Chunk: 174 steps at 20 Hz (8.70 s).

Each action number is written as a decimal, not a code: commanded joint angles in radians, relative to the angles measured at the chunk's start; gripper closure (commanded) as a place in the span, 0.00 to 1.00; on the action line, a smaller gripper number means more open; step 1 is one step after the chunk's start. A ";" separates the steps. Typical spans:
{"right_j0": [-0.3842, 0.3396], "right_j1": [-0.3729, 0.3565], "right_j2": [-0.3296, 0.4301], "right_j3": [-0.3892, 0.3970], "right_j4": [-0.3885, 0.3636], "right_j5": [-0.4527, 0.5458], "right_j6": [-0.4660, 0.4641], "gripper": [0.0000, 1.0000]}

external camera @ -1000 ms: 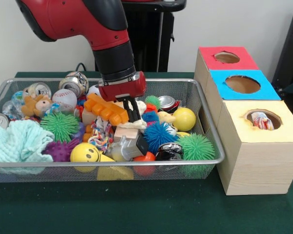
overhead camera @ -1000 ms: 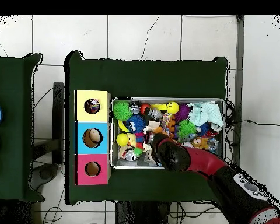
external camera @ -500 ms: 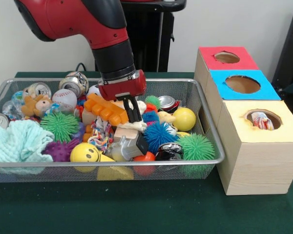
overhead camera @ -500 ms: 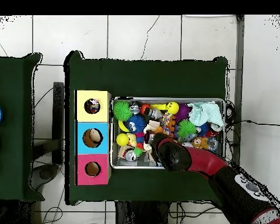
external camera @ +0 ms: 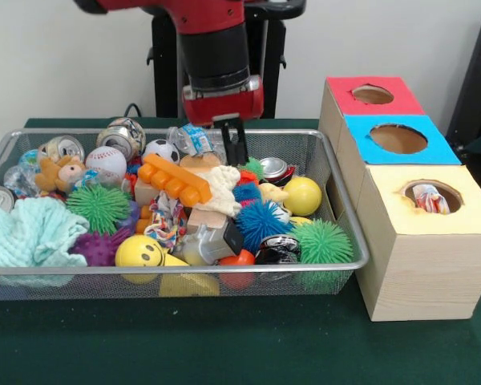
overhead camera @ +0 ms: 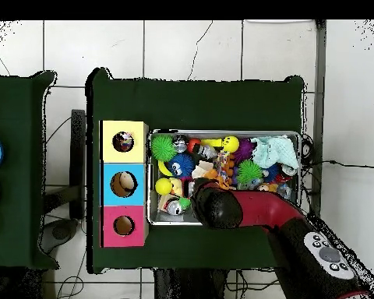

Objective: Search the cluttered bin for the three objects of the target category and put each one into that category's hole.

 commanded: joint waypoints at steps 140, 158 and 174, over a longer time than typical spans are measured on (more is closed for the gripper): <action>-0.004 0.295 -0.090 -0.367 0.010 0.234 -0.055 0.00; -0.026 0.363 -0.104 -0.416 -0.029 0.147 -0.059 0.00; -0.042 0.309 -0.083 -0.343 -0.045 0.002 0.021 1.00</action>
